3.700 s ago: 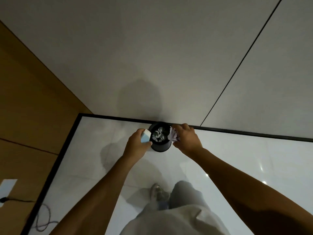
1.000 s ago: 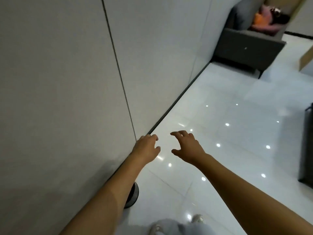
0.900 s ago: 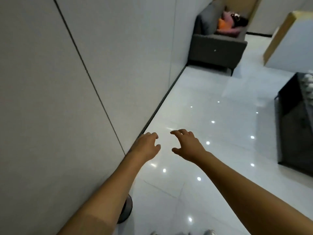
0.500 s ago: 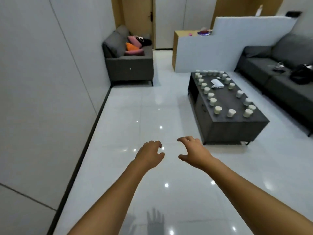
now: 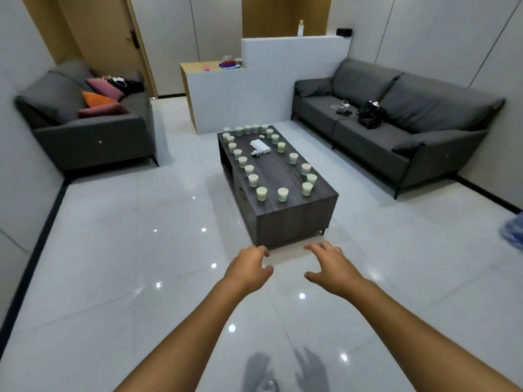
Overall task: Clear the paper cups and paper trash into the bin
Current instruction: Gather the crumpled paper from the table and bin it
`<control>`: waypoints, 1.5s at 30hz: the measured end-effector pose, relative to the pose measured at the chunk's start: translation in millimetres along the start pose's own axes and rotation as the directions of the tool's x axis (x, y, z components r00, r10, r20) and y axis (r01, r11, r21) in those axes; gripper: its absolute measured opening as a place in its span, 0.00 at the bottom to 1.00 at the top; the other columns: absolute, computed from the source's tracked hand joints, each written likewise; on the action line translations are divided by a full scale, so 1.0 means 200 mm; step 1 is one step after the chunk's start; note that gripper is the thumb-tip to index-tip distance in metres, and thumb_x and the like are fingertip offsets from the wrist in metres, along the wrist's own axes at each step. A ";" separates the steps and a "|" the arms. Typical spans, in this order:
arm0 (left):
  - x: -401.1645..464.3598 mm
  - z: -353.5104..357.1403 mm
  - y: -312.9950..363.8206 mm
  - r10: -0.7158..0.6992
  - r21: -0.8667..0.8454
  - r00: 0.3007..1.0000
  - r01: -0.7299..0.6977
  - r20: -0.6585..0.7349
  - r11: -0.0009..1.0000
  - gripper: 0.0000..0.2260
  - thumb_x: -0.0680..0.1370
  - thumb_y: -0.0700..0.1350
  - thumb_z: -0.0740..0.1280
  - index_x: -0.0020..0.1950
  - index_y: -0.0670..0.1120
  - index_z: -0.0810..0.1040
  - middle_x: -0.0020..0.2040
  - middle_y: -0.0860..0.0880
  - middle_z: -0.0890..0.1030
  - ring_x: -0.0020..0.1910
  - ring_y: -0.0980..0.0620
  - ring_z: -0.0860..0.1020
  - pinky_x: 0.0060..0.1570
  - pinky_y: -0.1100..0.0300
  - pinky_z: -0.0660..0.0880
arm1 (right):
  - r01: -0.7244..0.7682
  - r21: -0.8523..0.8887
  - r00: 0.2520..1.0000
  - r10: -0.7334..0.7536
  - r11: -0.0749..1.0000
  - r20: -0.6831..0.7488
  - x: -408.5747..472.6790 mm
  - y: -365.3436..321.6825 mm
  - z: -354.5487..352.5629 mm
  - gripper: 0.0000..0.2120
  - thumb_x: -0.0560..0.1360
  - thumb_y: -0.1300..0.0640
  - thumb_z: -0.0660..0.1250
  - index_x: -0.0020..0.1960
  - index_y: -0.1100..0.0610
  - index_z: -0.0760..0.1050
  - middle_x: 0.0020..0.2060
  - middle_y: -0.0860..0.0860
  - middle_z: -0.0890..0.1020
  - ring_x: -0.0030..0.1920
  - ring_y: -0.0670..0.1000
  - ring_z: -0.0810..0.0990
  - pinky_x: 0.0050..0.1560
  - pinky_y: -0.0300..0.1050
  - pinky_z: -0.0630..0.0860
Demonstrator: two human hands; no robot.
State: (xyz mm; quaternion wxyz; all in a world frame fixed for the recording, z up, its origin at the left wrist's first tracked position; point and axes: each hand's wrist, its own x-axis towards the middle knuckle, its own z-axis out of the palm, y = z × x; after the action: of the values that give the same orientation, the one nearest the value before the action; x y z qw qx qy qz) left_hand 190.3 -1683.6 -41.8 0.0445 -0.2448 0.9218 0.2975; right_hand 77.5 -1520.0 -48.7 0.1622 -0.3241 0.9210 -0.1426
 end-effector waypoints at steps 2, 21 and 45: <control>0.23 0.03 0.09 0.018 0.019 1.000 -0.018 0.010 1.000 0.18 0.79 0.50 0.63 0.68 0.48 0.71 0.66 0.48 0.73 0.63 0.48 0.73 0.61 0.57 0.71 | -0.008 0.018 1.000 0.009 1.000 -0.027 0.16 0.12 -0.10 0.29 0.75 0.50 0.69 0.73 0.47 0.61 0.71 0.50 0.65 0.70 0.54 0.65 0.66 0.50 0.71; 2.29 0.19 1.17 0.091 0.051 0.995 -0.093 0.031 0.994 0.16 0.77 0.50 0.64 0.63 0.48 0.73 0.62 0.47 0.75 0.61 0.46 0.73 0.59 0.51 0.72 | -0.047 0.024 0.998 0.047 0.999 -0.034 1.78 1.32 -0.99 0.29 0.75 0.50 0.69 0.73 0.47 0.61 0.71 0.49 0.66 0.69 0.53 0.65 0.64 0.49 0.72; 4.60 0.14 1.76 -0.327 -0.157 0.934 0.305 -0.141 0.939 0.13 0.77 0.50 0.64 0.60 0.47 0.74 0.59 0.49 0.74 0.57 0.48 0.74 0.53 0.55 0.73 | 0.324 -0.066 0.931 -0.306 0.944 0.198 4.27 2.14 -1.82 0.30 0.76 0.51 0.68 0.74 0.47 0.59 0.73 0.50 0.63 0.71 0.54 0.65 0.67 0.48 0.69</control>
State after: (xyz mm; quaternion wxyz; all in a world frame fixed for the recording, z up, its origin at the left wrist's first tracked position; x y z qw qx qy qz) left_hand -785.8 -1810.1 -88.5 -0.0010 -0.4162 0.8489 0.3259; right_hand -930.7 -1690.3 -51.8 0.2063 -0.4869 0.8439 -0.0910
